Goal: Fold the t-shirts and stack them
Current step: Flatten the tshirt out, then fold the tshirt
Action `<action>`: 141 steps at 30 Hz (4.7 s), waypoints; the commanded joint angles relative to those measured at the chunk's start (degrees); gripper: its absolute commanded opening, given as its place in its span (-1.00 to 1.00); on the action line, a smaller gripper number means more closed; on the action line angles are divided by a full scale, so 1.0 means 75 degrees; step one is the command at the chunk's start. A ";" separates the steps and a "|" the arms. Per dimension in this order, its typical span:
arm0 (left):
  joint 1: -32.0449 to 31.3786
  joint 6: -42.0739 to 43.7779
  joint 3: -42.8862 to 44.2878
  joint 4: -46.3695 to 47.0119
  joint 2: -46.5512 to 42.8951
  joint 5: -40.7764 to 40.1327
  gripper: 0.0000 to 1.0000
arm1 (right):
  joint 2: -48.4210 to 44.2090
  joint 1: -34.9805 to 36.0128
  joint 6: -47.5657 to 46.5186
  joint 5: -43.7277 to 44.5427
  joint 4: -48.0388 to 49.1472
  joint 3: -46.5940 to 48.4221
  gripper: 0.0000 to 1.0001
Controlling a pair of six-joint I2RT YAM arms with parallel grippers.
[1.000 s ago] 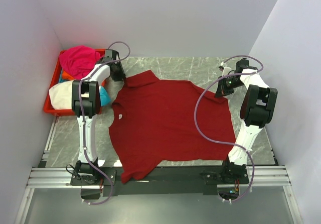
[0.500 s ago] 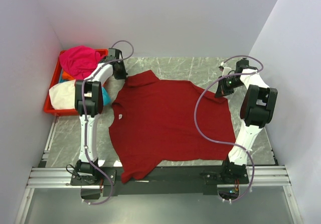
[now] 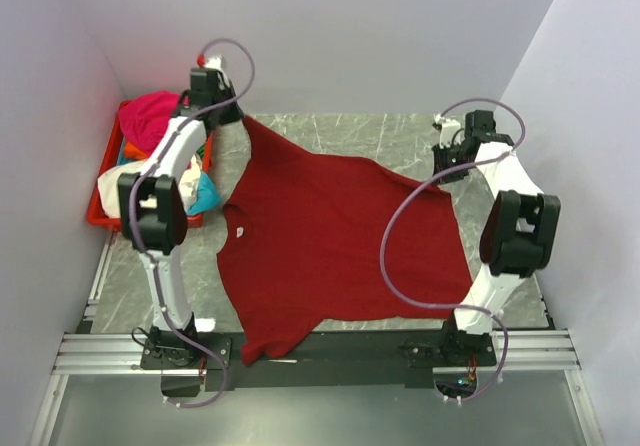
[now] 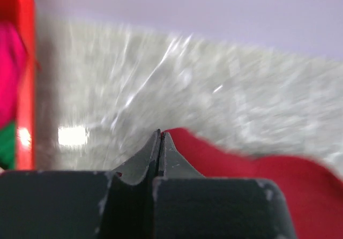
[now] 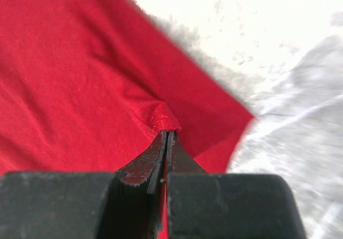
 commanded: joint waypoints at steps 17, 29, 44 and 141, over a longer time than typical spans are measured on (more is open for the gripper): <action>0.0032 0.0303 -0.0085 0.2061 -0.4757 -0.0237 -0.99 | -0.3831 0.0450 0.0009 0.1204 -0.0731 0.3921 -1.00; 0.0032 0.0022 0.0841 0.2917 -0.7699 -0.0425 -0.99 | -0.5635 0.0438 0.0209 0.2492 -0.0080 0.6867 -1.00; 0.0020 0.0197 0.0059 0.2788 -0.9013 -0.0272 -0.99 | -0.6340 0.0579 0.0044 0.3654 0.0649 0.6284 -1.00; -0.0050 0.0045 -0.5756 0.4558 -0.3833 0.0876 -0.99 | 0.0001 -0.0253 -0.0307 0.2400 0.5911 -0.1054 -1.00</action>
